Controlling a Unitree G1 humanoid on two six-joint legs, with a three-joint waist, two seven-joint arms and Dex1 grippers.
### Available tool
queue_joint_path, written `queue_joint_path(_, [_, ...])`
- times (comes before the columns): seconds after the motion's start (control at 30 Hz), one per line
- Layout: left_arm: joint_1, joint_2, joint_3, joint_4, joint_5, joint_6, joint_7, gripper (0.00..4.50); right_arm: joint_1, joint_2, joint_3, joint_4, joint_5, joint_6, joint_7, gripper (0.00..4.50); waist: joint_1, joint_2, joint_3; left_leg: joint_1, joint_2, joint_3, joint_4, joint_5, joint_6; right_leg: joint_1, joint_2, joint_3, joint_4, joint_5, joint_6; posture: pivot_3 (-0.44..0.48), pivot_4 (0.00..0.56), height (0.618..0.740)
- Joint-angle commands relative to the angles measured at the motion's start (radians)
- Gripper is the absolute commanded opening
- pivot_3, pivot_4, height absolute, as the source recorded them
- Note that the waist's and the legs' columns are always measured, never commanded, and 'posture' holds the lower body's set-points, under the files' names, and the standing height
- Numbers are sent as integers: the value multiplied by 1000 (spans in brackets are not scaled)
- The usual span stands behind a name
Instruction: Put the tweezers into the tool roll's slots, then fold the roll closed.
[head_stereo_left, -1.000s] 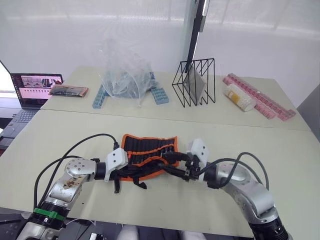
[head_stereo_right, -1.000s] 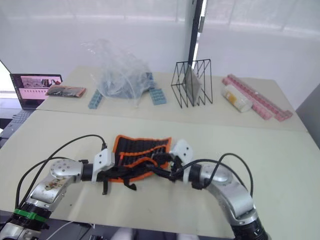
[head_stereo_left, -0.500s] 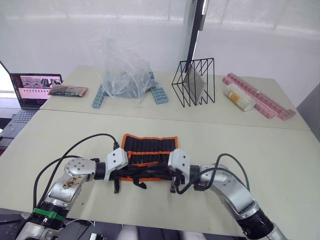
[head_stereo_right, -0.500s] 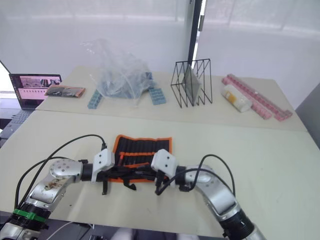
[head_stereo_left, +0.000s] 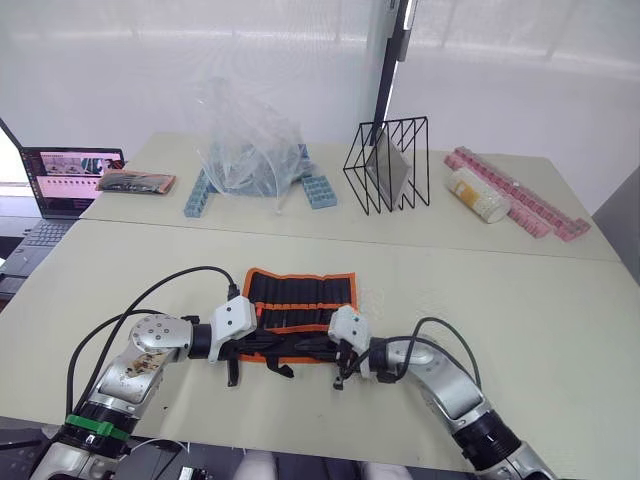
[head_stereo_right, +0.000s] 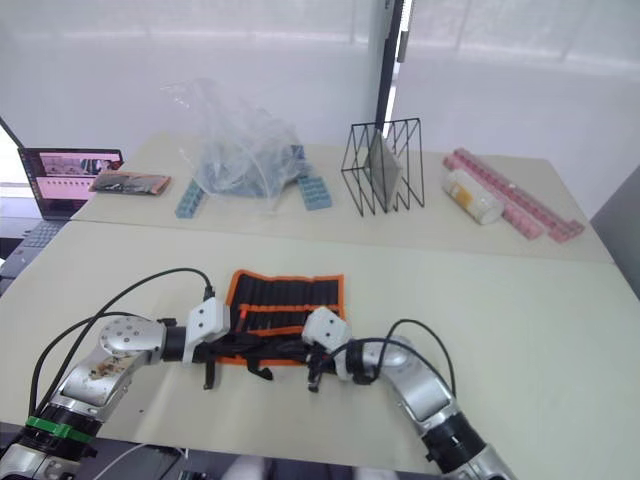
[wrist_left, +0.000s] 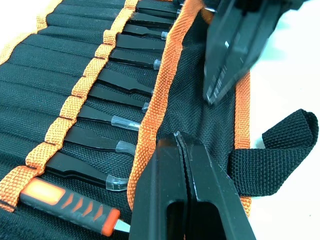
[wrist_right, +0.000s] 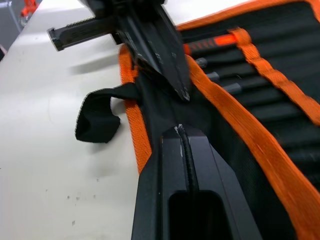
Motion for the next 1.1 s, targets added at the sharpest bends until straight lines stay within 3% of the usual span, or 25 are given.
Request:
queue_joint_path(0.03, [6, 20, -5, 27, 35, -3, 0, 0, 65, -48, -20, -31, 28, 85, 20, 18, 0, 0, 0, 0, 0, 0, 0, 0, 0, 0, 0, 0, 0, 0, 0, 0, 150, 720])
queue_joint_path(0.43, [12, 21, 0, 30, 43, -23, 5, 0, 141, -99, -73, -149, 72, 92, 21, 18, -2, 0, 0, 0, 0, 0, 0, 0, 0, 0, 0, 0, 0, 0, 0, 0, 150, 720])
queue_joint_path(0.67, [-1, 10, -7, 32, 49, -34, 9, 0, 165, -88, -236, -379, 236, 177, -53, 18, -3, 1, 1, -1, 0, 0, 0, 0, 0, -1, 0, 0, 0, 0, 0, 0, 150, 720])
queue_joint_path(0.77, [-6, 5, -14, 28, 53, -40, 8, 0, 172, -100, -318, -425, 316, 299, -113, 795, -2, 1, 1, -1, 0, 0, 0, 0, 0, -1, 0, 0, 0, 0, 0, 0, 150, 720])
queue_joint_path(0.9, [-14, -2, -25, 32, 62, -48, 7, 0, 119, -111, -394, -363, 373, 463, -195, 2179, -2, 1, 1, -1, 0, 0, 0, 0, 0, -1, 0, 0, -1, 0, 0, 0, 150, 720])
queue_joint_path(1.1, [-24, -15, -35, 44, 73, -59, 11, 0, 70, -129, -398, -243, 410, 642, -216, 2179, 2, 1, 1, -2, 0, 0, 0, 0, 0, -1, 0, 0, -1, 0, 0, 0, 150, 720])
